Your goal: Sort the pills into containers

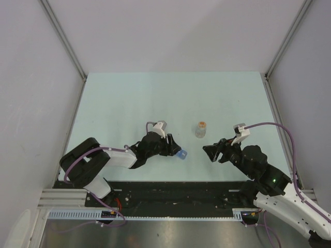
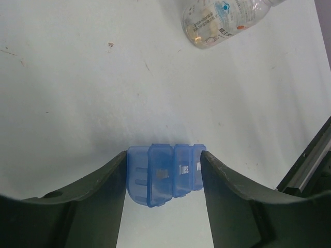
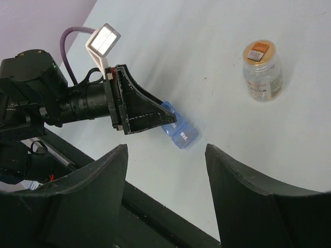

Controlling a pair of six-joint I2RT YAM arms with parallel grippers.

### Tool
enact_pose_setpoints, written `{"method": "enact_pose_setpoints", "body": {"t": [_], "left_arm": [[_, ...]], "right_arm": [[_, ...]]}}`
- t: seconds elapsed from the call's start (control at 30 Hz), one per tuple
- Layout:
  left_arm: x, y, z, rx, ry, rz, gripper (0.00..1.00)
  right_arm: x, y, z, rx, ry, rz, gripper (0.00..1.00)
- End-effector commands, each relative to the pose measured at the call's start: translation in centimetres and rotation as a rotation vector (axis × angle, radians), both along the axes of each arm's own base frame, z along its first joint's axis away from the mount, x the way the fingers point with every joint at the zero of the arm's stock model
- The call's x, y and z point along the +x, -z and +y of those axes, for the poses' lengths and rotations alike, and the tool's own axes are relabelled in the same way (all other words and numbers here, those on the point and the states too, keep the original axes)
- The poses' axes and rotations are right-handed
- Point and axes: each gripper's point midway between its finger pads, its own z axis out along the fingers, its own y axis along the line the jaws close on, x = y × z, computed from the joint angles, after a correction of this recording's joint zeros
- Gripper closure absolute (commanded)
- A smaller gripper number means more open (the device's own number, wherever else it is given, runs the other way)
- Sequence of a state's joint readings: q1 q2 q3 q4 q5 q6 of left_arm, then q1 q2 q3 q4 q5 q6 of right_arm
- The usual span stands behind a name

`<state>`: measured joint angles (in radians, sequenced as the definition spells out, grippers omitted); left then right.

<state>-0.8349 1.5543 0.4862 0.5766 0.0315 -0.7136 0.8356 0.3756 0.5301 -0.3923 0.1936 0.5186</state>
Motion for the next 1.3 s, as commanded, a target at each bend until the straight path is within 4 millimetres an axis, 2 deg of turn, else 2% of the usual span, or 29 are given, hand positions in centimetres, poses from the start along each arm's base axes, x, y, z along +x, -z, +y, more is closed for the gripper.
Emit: {"method": "enact_pose_setpoints", "body": {"t": [0.0,0.07,0.6,0.9,1.0,1.1,1.13,1.23,1.27], "left_arm": [[0.5,-0.8,-0.4,-0.007,0.02,-0.043,0.37],[0.5,-0.7,-0.3,0.002,0.023,-0.047,0.34],[0.5,0.9,1.2,0.083,-0.005,-0.023,0.31],[1.6,1.1,3.1,0.184,-0.07,-0.047,0.27],[2.1,0.3,4.0,0.233,-0.101,-0.065,0.24],[2.5,-1.2,5.0,0.288,-0.122,-0.095,0.21],[2.7,-2.4,5.2,0.29,-0.124,-0.124,0.2],[2.8,-3.9,6.4,0.343,-0.137,-0.142,0.16],[2.8,-5.4,6.5,0.324,-0.143,-0.168,0.14]], "right_arm": [[0.1,-1.8,0.0,0.022,-0.005,-0.034,0.34],[0.0,-1.8,0.0,0.023,-0.004,-0.031,0.34],[0.0,-0.8,-1.3,0.017,0.062,0.01,0.34],[-0.2,-1.2,-1.4,0.038,0.064,0.018,0.34],[-0.4,-1.4,-1.6,0.053,0.071,0.026,0.35],[-0.6,-1.6,-2.0,0.063,0.083,0.027,0.35],[-0.6,-1.6,-2.1,0.066,0.089,0.028,0.35],[-0.5,-1.4,-2.5,0.059,0.111,0.033,0.34],[-0.5,-1.3,-2.6,0.057,0.115,0.037,0.34]]}}
